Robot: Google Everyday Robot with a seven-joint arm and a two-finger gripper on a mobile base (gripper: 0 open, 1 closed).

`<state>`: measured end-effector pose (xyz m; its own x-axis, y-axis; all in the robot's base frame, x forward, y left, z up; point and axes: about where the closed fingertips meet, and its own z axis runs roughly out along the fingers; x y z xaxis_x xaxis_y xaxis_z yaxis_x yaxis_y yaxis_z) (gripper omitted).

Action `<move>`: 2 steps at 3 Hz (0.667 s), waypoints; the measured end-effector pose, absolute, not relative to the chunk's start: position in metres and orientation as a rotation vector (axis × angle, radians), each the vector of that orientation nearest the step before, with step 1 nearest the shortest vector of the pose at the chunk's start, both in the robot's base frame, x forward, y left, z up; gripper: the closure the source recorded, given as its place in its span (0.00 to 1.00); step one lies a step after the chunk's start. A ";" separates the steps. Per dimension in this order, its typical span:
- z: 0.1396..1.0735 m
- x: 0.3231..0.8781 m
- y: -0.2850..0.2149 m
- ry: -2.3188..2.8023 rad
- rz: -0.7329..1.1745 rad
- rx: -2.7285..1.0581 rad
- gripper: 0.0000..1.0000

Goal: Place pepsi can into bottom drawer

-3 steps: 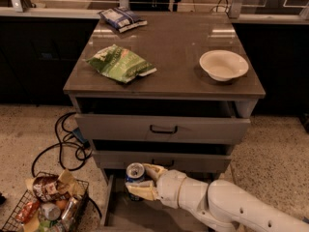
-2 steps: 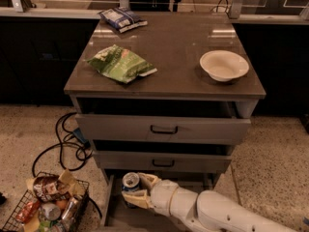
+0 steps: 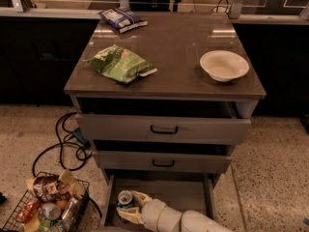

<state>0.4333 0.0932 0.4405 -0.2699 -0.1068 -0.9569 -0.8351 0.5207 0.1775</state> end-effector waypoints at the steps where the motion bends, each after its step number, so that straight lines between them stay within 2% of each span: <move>1: 0.400 0.446 0.103 1.736 0.890 -0.725 1.00; 2: 0.396 0.448 0.104 1.747 0.882 -0.727 1.00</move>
Offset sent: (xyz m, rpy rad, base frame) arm 0.0103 0.0065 -0.0315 0.0210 0.0205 -0.0290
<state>0.4477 0.1038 0.3959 -0.3130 -0.0685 -0.9473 -0.8028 0.5520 0.2253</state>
